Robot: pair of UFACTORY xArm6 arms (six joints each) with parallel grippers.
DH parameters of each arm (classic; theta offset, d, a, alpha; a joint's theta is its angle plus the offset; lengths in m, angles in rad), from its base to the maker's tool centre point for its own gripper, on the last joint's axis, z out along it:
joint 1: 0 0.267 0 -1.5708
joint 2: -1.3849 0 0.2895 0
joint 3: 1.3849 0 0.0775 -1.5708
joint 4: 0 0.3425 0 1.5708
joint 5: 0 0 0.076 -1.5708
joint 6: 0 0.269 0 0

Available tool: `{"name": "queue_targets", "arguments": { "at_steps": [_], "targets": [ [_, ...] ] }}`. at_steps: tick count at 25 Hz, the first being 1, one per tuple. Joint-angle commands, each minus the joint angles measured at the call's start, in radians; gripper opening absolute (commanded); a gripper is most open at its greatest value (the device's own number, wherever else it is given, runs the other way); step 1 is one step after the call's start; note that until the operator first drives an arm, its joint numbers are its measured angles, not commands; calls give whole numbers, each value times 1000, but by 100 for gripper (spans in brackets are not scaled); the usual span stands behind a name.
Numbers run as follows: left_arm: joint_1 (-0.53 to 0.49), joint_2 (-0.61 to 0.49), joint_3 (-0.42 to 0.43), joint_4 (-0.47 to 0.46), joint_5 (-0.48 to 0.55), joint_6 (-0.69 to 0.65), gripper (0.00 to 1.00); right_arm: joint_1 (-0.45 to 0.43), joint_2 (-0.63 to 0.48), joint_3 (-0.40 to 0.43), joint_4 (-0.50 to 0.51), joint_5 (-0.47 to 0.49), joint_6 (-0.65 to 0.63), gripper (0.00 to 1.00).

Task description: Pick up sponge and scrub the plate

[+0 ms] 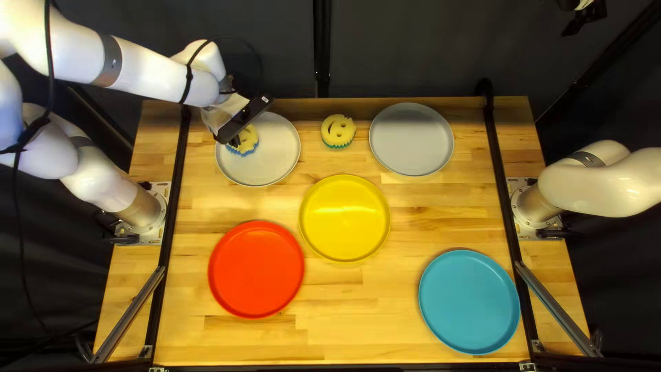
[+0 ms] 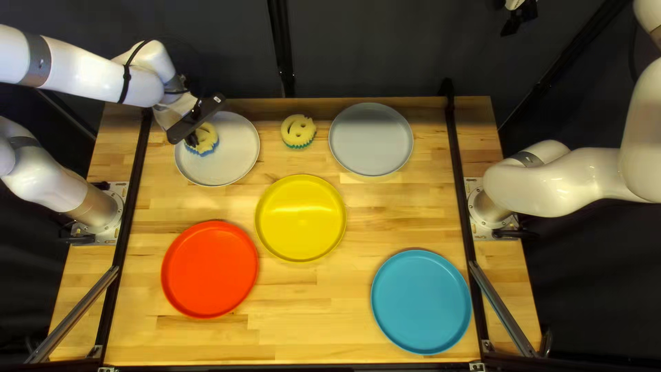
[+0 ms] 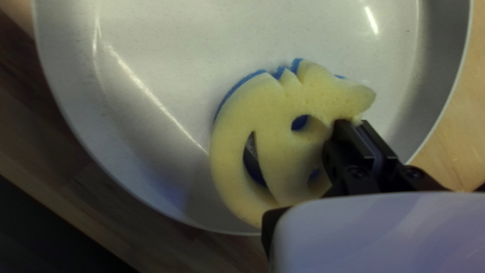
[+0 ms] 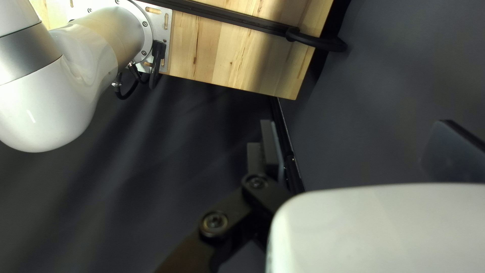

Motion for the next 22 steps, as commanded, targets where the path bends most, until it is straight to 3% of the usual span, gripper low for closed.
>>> {"name": "queue_targets", "arguments": {
  "at_steps": [1,10,17,22],
  "targets": [
    [-31,44,-32,-11,-16,-2,0,0,0,0,0,0,0,100],
    [-143,65,-27,-44,-48,-21,0,0,0,0,0,0,0,100],
    [-253,-43,68,-71,-60,-83,0,0,0,0,0,0,0,100],
    [-240,-136,98,-50,-31,-102,0,0,0,0,0,0,0,100]
  ]
}}
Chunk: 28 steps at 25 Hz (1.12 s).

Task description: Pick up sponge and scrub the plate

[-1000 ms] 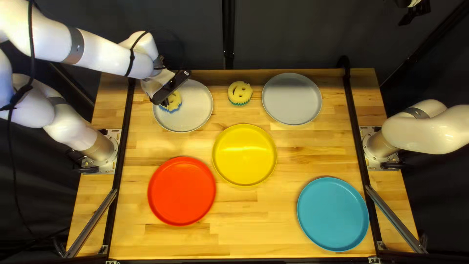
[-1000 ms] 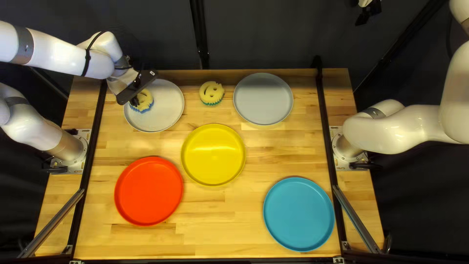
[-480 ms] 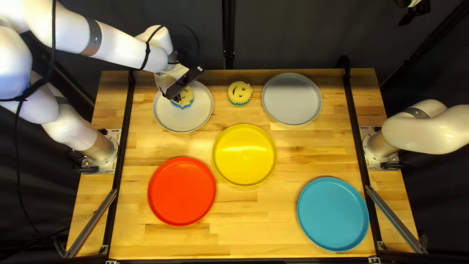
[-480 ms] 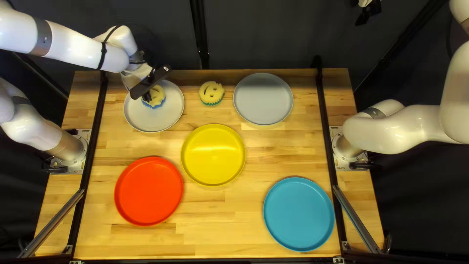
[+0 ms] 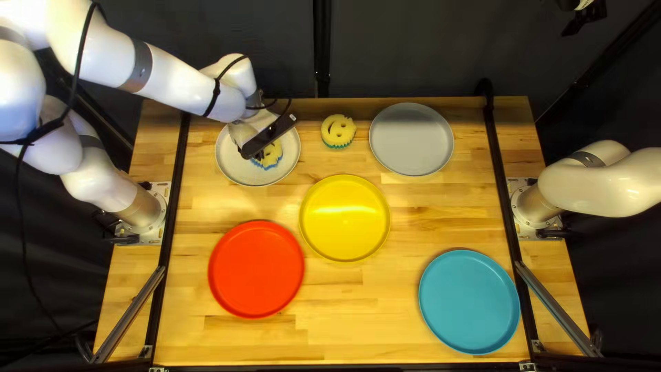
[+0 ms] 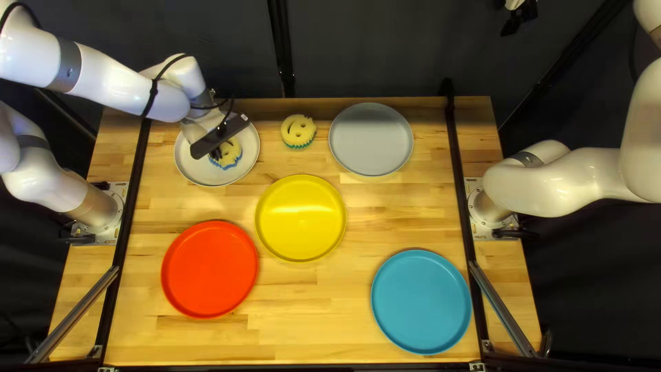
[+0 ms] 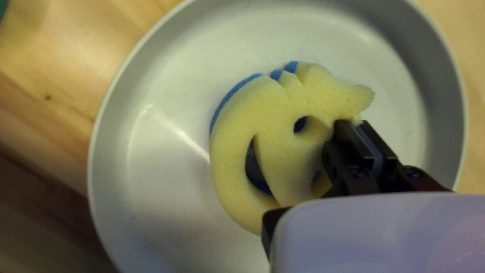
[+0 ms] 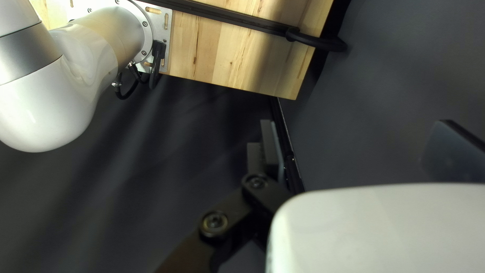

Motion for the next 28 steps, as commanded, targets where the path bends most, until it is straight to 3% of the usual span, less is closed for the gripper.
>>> {"name": "queue_targets", "arguments": {
  "at_steps": [1,4,14,19,23,28],
  "targets": [
    [19,-67,15,11,25,-5,0,0,0,0,0,0,0,100],
    [0,-81,4,0,25,4,0,0,0,0,0,0,0,100],
    [-208,-46,-73,-87,-55,142,0,0,0,0,0,0,0,100],
    [-304,-7,-138,-80,-81,211,0,0,0,0,0,0,0,100],
    [-350,87,-197,-53,-115,246,0,0,0,0,0,0,0,100],
    [-402,179,-267,23,-125,186,0,0,0,0,0,0,0,100]
  ]
}}
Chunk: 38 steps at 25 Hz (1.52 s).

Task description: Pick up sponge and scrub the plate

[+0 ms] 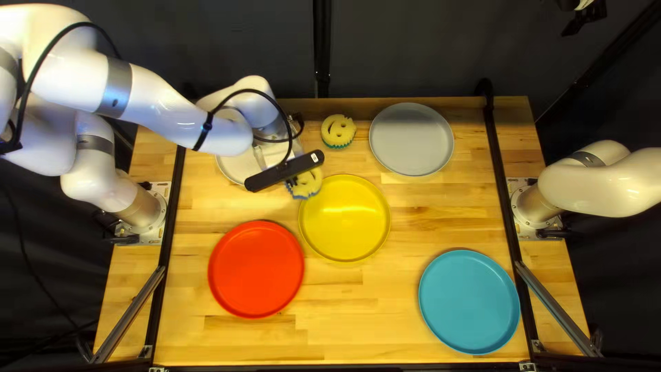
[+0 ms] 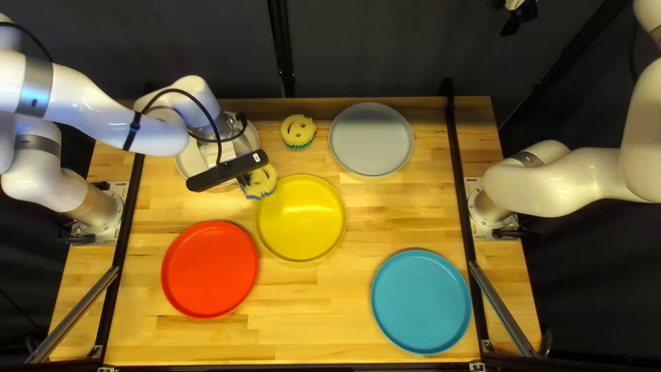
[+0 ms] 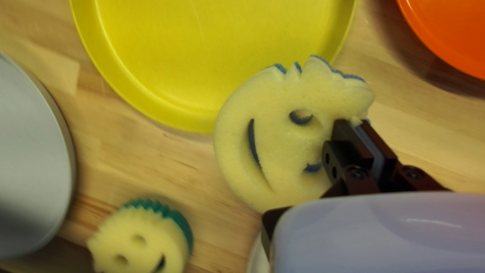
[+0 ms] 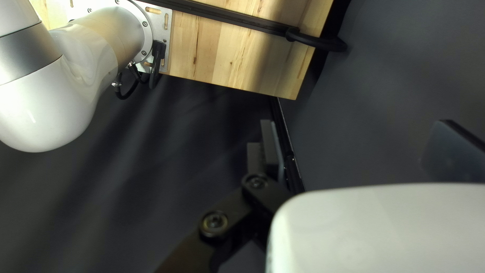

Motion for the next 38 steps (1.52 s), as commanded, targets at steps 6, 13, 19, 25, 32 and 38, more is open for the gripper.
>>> {"name": "queue_targets", "arguments": {
  "at_steps": [6,13,19,25,32,38],
  "targets": [
    [-60,133,-117,89,16,-93,0,0,0,0,0,0,0,100],
    [-29,248,-207,70,37,-87,0,0,0,0,0,0,0,100],
    [-13,354,-328,70,76,-86,0,0,0,0,0,0,0,100],
    [-21,403,-434,95,117,-107,0,0,0,0,0,0,0,100],
    [-32,459,-534,117,145,-113,0,0,0,0,0,0,0,100],
    [-29,384,-441,123,136,-112,0,0,0,0,0,0,0,100]
  ]
}}
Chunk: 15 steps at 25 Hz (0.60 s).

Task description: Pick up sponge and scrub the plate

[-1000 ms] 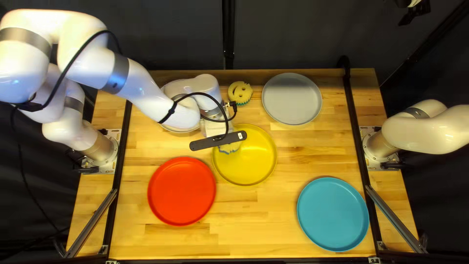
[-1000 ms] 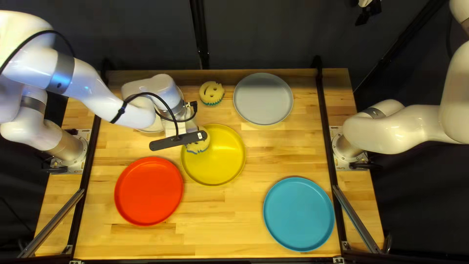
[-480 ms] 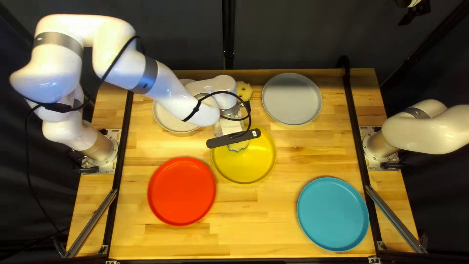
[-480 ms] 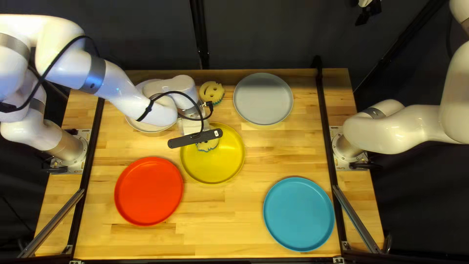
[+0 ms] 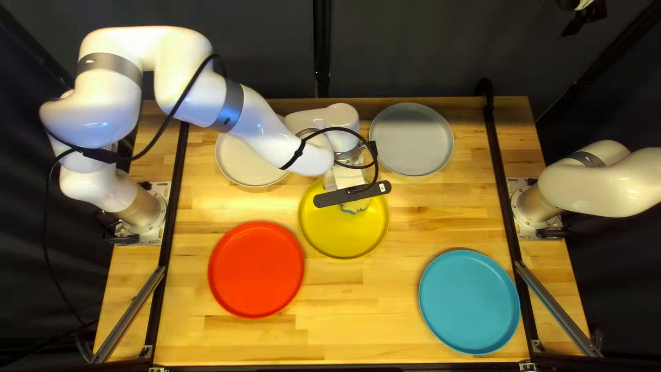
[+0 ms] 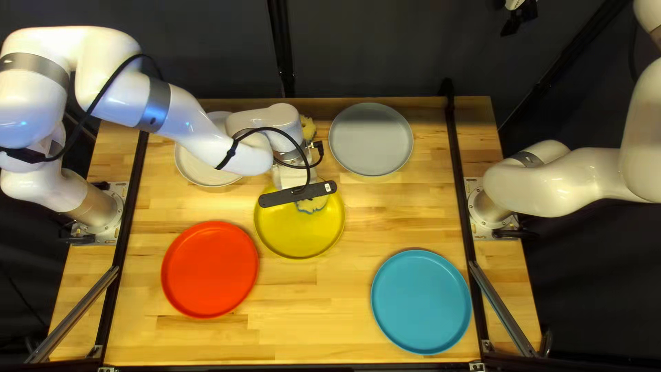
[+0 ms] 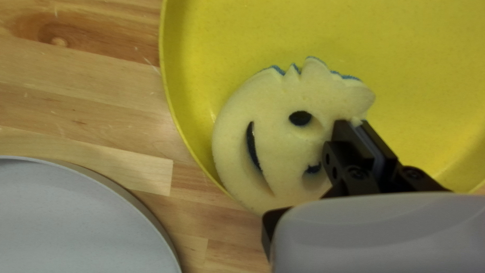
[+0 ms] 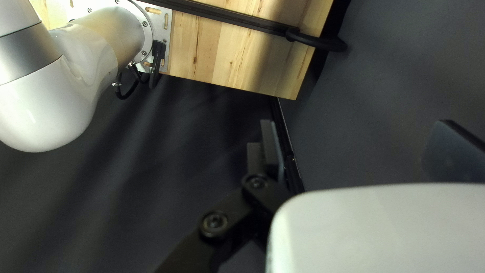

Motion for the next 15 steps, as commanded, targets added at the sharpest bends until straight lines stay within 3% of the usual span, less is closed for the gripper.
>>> {"name": "queue_targets", "arguments": {
  "at_steps": [1,9,15],
  "targets": [
    [1,-71,93,3,-12,-5,0,0,0,0,0,0,0,100],
    [-15,-213,288,3,-34,-42,0,0,0,0,0,0,0,100],
    [-20,-249,371,-6,-55,-53,0,0,0,0,0,0,0,100]
  ]
}}
